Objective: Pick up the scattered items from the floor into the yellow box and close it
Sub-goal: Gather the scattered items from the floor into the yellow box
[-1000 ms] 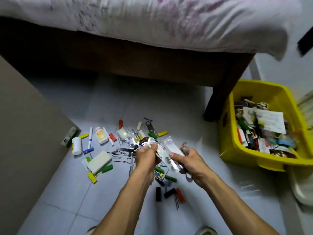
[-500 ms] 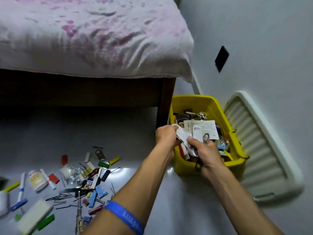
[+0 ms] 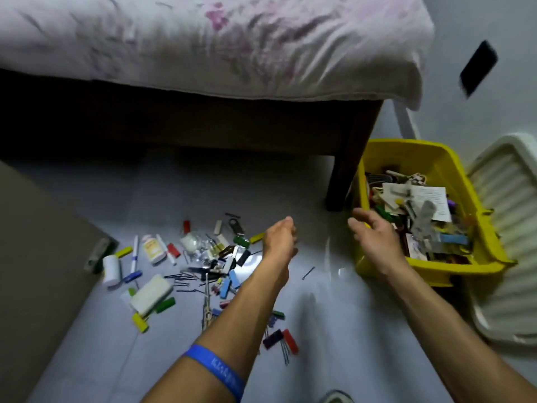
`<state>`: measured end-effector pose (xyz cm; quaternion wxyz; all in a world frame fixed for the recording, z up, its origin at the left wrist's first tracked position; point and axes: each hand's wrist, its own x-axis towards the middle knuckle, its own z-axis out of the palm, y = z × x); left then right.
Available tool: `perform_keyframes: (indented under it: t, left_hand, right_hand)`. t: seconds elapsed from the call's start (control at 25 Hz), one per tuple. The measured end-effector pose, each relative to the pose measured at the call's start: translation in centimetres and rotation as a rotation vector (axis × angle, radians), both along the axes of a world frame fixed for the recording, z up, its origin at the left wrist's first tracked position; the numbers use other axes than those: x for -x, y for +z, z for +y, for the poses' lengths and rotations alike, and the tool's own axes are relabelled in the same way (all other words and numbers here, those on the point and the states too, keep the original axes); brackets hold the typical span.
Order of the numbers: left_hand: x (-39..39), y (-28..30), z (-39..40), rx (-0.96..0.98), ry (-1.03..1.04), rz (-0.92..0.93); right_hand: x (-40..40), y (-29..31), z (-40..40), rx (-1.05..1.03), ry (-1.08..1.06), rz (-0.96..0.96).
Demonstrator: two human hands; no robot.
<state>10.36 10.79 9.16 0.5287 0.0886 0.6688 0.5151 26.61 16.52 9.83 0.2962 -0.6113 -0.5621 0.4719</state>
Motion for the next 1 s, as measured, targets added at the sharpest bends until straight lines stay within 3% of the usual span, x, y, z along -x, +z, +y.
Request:
perform_keyframes:
  t: [0.24,0.4,0.72,0.88,1.0]
  left_hand:
    - [5.5,0.6,-9.5,0.035,0.044,0.072]
    - [8.7,0.6,-14.7,0.045,0.129,0.129]
    - [10.5,-3.8,-19.5,0.194,0.193,0.173]
    - [11.1,-8.0,-19.2,0.245,0.062,0.184]
    - [12.1,-12.0,-19.4,0.469,-0.069,0.322]
  right_hand:
    - [4.8,3.0,-8.1,0.165,0.450,-0.019]
    - [6.4,5.6,-10.0,0.212,0.608,-0.080]
    - [6.9,1.2,-10.0,0.350,0.612,-0.026]
    - [8.5,-4.1,-10.7,0.451,0.658,-0.084]
    - [8.6,-9.8,-11.6,0.540,0.553,-0.243]
